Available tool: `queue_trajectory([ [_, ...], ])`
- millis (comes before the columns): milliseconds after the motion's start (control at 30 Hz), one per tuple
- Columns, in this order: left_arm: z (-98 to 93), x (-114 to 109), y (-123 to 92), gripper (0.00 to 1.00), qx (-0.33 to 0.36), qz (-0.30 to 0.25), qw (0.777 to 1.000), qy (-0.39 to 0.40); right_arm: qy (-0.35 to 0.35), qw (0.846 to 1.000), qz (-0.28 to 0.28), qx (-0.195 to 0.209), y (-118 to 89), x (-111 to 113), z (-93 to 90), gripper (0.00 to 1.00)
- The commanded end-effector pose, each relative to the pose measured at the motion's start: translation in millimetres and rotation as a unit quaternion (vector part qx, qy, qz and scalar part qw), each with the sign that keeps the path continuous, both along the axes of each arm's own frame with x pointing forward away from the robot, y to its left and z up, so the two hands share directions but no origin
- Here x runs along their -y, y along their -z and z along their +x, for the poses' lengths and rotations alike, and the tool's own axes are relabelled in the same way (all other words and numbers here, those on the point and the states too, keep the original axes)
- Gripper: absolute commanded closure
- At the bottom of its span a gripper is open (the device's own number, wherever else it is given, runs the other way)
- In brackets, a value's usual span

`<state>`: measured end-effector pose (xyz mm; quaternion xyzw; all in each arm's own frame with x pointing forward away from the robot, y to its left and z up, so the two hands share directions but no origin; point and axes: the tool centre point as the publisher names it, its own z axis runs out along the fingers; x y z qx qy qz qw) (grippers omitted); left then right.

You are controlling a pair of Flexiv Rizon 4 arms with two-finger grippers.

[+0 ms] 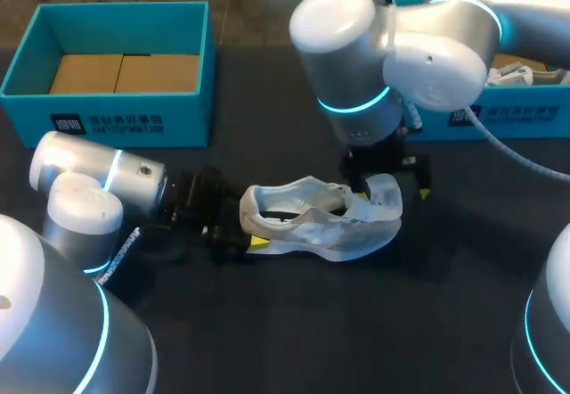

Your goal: Take the shoe out of the shoebox, open the shoe tongue, remove and reinsert the insole, then place the shoe into the shoebox

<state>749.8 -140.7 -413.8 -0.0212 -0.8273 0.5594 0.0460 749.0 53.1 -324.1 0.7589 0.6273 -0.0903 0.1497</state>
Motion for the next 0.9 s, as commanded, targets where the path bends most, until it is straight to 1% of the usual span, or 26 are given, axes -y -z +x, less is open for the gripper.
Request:
queue_trajectory([
  [33, 0.3, 0, -1, 1.0, 0.0, 0.002, 1.0, 0.001, -0.009, 1.0, -0.019, 0.003, -14, -18, 5.6, 0.0],
  [300, 0.3, 0, -1, 1.0, 0.0, 0.002, 1.0, 0.001, -0.053, 0.997, -0.052, 0.018, -45, -45, 24.9, 0.0],
  [467, 0.3, 0, -1, 1.0, 0.0, 0.002, 1.0, 0.001, -0.108, 0.991, -0.07, 0.025, -66, -65, 47.5, 0.0],
  [633, 0.3, 0, -1, 1.0, 0.0, 0.002, 1.0, 0.001, -0.163, 0.984, -0.072, 0.027, -81, -87, 67.4, 0.0],
  [767, 0.3, 0, -1, 1.0, 0.0, 0.002, 1.0, 0.001, -0.235, 0.97, -0.061, 0.025, -94, -108, 81.1, 0.0],
  [833, 0.3, 0, -1, 1.0, 0.0, 0.002, 1.0, 0.001, -0.282, 0.958, -0.05, 0.029, -100, -119, 85.1, 0.0],
  [867, 0.3, 0, -1, 1.0, 0.0, 0.002, 1.0, 0.001, -0.302, 0.951, -0.053, 0.023, -103, -124, 86.7, 0.0],
  [900, 0.3, 0, -1, 1.0, 0.0, 0.002, 1.0, 0.001, -0.329, 0.943, -0.046, 0.027, -106, -128, 87.6, 0.0],
])
